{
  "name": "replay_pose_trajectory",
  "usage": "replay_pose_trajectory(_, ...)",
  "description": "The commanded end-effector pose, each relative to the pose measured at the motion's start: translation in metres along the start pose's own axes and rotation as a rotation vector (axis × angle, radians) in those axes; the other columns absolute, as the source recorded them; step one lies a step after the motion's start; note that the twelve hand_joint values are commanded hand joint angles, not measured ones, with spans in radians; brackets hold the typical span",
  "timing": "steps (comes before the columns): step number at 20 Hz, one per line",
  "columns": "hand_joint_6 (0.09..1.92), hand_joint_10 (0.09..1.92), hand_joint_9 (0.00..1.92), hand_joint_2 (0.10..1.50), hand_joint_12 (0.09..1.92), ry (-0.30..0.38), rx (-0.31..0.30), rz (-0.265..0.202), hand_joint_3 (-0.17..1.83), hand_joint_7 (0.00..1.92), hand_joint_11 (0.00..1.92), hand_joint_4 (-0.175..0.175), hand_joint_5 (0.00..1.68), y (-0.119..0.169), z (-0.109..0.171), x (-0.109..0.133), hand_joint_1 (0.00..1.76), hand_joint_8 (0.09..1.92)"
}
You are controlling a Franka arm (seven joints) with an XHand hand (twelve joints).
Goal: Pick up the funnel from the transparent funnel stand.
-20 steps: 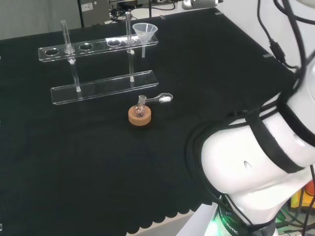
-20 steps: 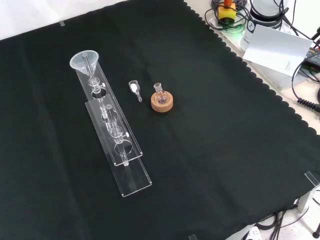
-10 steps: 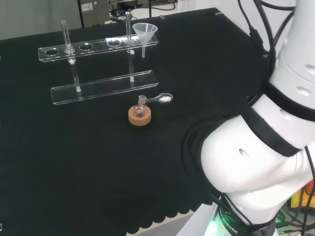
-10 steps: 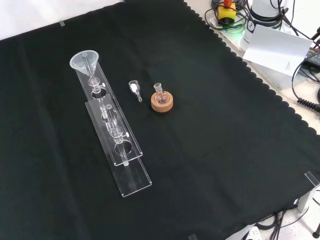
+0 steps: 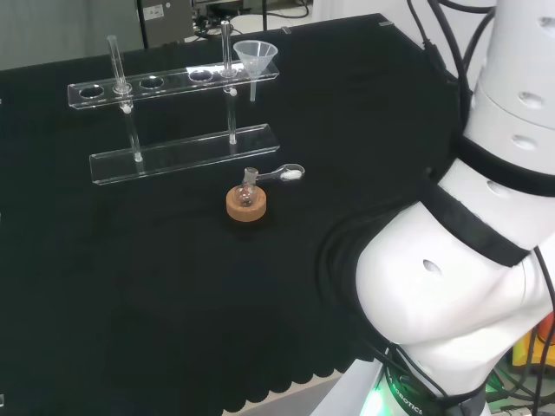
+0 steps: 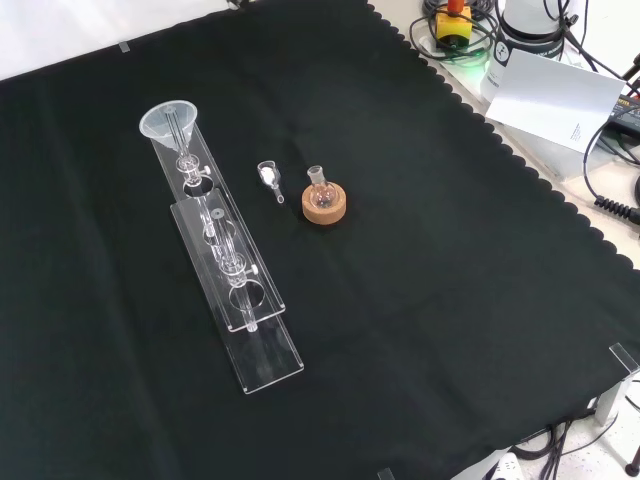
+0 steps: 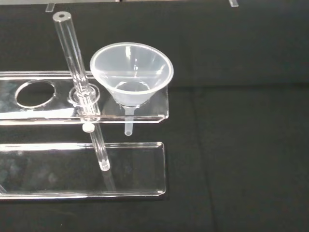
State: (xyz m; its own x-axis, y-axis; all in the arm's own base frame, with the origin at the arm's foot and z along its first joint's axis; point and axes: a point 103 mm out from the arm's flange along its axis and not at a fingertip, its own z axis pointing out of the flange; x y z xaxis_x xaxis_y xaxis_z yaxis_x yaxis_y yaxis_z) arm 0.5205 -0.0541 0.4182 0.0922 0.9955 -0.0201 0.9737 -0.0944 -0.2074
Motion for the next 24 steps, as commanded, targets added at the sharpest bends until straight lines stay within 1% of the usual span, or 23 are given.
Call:
replay_pose_trajectory(1,0.09,0.75,0.36,0.69,1.43,0.023,0.151,-0.052,0.45,0.09,0.17,-0.032,0.16,0.059,0.041,-0.012,0.58,0.70)
replay_pose_trajectory(5,0.09,0.73,0.37,0.69,1.43,0.019,0.177,-0.047,0.46,0.09,0.17,-0.034,0.16,0.075,0.047,-0.013,0.58,0.69)
replay_pose_trajectory(11,0.09,0.73,0.31,0.66,1.42,0.029,0.242,-0.073,0.46,0.04,0.17,-0.034,0.14,0.087,0.054,-0.013,0.58,0.68)
replay_pose_trajectory(14,0.09,0.74,0.27,0.65,1.42,0.025,0.264,-0.090,0.46,0.00,0.17,-0.034,0.11,0.092,0.061,-0.011,0.58,0.65)
replay_pose_trajectory(20,0.09,0.76,0.25,0.64,1.42,0.006,0.277,-0.112,0.45,0.00,0.17,-0.033,0.09,0.100,0.077,-0.006,0.58,0.60)
replay_pose_trajectory(24,0.09,0.76,0.26,0.64,1.42,-0.006,0.261,-0.120,0.45,0.00,0.17,-0.033,0.09,0.102,0.085,-0.003,0.59,0.60)
